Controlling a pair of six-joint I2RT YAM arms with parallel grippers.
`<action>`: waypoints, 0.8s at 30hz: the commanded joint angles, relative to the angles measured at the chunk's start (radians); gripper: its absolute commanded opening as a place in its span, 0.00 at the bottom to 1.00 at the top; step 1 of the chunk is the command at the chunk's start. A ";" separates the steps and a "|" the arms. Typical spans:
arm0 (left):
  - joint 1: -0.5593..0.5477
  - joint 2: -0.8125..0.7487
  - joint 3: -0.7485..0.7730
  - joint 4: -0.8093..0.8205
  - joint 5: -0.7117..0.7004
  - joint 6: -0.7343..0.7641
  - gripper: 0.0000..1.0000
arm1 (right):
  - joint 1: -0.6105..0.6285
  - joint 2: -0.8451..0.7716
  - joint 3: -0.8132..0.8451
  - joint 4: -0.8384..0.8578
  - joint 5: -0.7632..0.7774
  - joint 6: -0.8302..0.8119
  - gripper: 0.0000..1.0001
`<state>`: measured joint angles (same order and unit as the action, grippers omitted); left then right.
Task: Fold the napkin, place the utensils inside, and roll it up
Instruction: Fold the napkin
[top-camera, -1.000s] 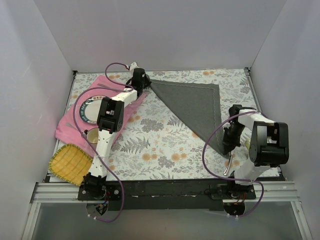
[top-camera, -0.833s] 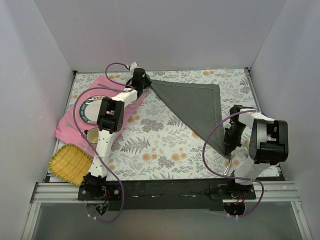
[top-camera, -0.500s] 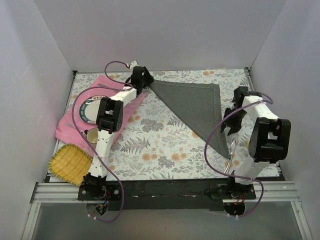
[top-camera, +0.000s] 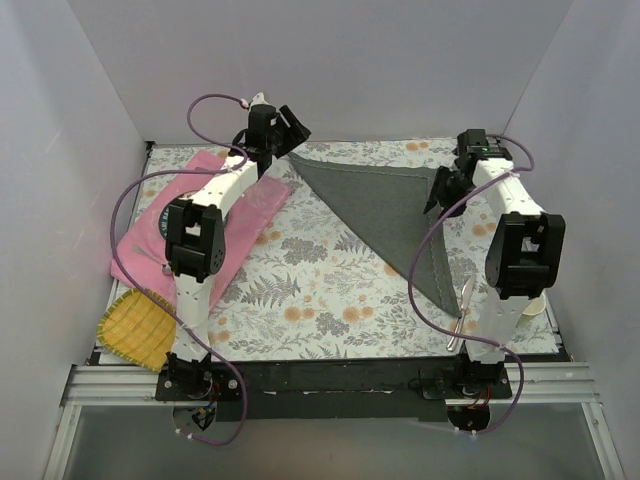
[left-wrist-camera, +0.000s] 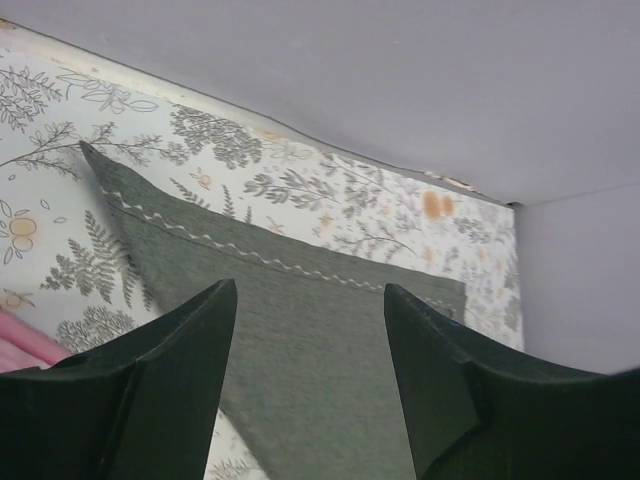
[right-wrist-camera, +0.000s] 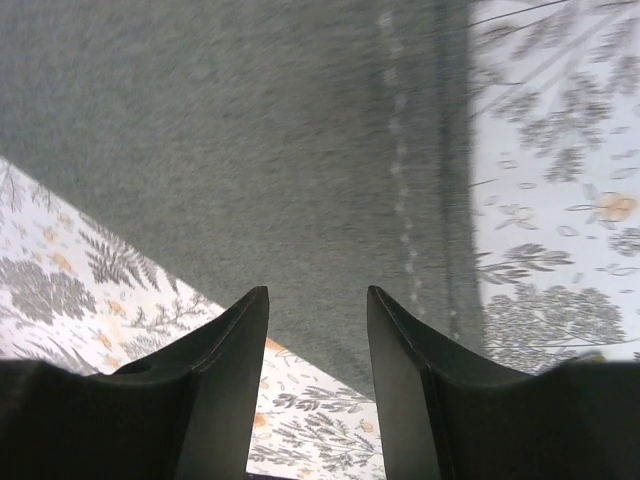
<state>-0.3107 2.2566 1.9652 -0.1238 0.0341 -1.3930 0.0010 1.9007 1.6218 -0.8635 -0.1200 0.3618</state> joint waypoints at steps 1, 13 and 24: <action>-0.005 -0.222 -0.136 -0.059 0.076 -0.047 0.59 | 0.140 -0.040 -0.020 -0.026 0.020 -0.064 0.52; -0.148 -0.741 -0.635 -0.195 0.197 -0.071 0.58 | 0.134 -0.417 -0.500 -0.140 0.114 0.049 0.47; -0.194 -1.032 -0.850 -0.304 0.254 -0.074 0.59 | -0.130 -0.618 -0.803 -0.097 0.181 0.059 0.45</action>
<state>-0.5060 1.3041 1.1446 -0.3603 0.2520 -1.4738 -0.1089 1.2701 0.8200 -0.9932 0.0235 0.4362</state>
